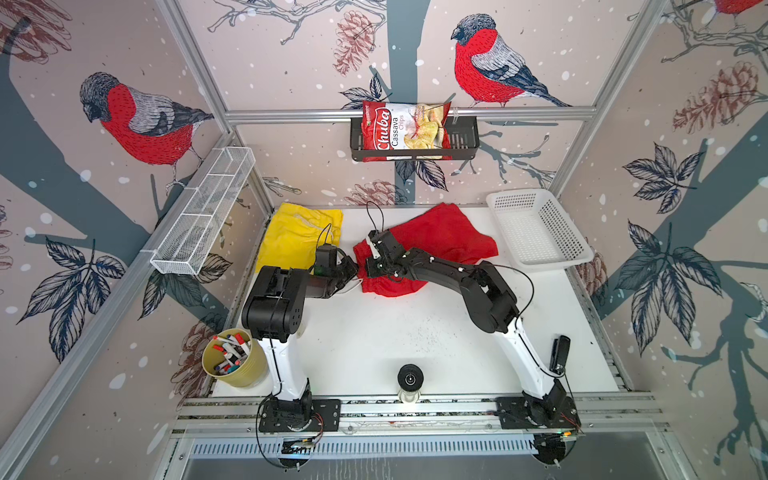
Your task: Fold and stack the shorts
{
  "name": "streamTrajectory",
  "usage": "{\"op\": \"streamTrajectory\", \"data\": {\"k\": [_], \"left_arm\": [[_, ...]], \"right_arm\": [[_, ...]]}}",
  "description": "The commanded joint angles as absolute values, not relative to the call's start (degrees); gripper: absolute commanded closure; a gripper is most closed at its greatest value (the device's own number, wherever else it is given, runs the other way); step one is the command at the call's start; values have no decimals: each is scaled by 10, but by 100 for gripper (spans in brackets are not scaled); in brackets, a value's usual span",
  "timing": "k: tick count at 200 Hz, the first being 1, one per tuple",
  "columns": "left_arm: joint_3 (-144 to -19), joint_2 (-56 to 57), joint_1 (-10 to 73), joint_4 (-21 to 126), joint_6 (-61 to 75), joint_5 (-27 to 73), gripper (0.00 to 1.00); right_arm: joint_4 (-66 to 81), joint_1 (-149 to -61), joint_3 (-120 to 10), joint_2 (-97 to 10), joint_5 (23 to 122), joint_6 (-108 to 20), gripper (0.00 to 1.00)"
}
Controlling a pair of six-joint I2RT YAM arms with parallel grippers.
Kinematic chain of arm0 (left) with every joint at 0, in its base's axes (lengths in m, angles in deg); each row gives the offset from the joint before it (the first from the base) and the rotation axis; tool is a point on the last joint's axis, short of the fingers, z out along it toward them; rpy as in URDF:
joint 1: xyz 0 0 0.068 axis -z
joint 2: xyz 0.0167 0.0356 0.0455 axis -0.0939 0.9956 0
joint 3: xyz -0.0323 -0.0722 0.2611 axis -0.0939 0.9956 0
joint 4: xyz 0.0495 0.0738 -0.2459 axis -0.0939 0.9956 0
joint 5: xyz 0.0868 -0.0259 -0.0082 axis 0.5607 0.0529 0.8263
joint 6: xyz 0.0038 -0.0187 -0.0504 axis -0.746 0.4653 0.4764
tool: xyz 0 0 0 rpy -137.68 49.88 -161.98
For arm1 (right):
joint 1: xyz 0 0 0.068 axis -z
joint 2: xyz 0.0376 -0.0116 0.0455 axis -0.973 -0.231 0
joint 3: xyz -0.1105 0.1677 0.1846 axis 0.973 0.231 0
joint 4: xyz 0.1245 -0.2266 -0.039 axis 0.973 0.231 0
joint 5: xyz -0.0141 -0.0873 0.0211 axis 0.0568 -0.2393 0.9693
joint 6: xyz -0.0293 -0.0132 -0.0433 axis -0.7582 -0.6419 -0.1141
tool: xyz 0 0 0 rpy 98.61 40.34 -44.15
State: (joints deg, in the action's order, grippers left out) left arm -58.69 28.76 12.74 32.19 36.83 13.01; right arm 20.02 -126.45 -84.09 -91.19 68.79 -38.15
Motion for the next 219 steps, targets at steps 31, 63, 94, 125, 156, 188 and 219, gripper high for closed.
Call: {"op": "streamTrajectory", "data": {"k": [31, 63, 94, 125, 156, 188, 219], "left_arm": [[-587, 303, 115, 458, 344, 179, 100], [-583, 304, 113, 477, 341, 187, 100], [-577, 284, 113, 490, 333, 199, 100], [-584, 277, 113, 505, 333, 210, 100], [-583, 275, 113, 510, 331, 211, 100], [-585, 269, 113, 519, 331, 217, 100], [-583, 253, 112, 545, 329, 228, 100]], "right_arm": [[168, -1272, -677, -795, 648, -381, 100], [172, -1276, -663, -786, 664, -371, 100], [166, -1294, -629, -756, 631, -401, 100], [92, -1296, -556, -701, 623, -397, 98], [64, -1295, -523, -674, 618, -397, 95], [59, -1293, -498, -666, 626, -390, 88], [44, -1292, -476, -659, 647, -386, 83]]}}
